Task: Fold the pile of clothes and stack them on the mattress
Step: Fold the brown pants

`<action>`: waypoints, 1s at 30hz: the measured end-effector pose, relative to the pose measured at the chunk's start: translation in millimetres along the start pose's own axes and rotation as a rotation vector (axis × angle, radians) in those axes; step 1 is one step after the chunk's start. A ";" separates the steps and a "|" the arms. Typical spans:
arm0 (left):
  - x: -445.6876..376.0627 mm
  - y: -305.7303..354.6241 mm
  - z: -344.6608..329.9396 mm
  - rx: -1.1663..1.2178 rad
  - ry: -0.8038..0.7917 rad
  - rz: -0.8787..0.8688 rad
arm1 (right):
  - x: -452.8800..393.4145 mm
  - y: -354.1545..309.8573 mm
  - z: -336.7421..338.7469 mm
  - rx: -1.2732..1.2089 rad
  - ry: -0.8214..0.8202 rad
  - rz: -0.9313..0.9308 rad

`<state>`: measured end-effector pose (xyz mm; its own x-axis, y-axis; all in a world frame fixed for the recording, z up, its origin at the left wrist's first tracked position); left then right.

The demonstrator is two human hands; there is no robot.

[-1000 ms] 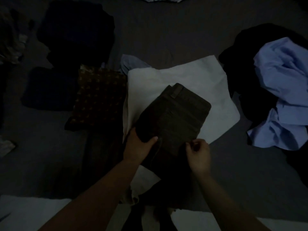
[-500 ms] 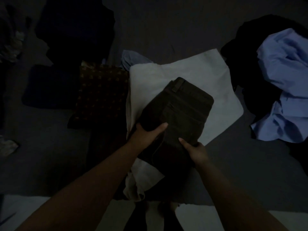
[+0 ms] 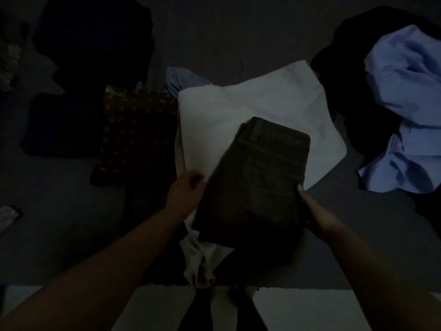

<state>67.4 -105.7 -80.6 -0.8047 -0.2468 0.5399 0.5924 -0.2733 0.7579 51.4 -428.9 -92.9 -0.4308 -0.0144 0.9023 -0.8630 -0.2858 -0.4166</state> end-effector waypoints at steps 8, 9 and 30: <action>-29.5 40.9 -75.2 -0.102 -0.185 0.130 | -8.9 -21.9 -17.1 -0.198 -0.090 0.018; -28.7 43.5 -77.2 -0.021 -0.181 0.171 | -9.1 -21.3 -12.0 -0.197 -0.073 0.020; 57.8 144.8 -77.8 0.395 -0.388 0.070 | 99.4 -72.1 99.7 0.107 0.193 0.429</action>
<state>109.7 -231.9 31.9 -0.7639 0.1284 0.6325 0.6450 0.1188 0.7549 97.1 -505.2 37.9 -0.7918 0.0232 0.6104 -0.5693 -0.3902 -0.7236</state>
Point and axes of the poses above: each hand's wrist, its own x-axis away from the middle knuckle, its own z-axis out of the back of the hand, y = z × x, the point moved 9 cm from there along -x, towards the middle knuckle, and after that the axes turned 13 degrees about x, right-handed, at the moved point
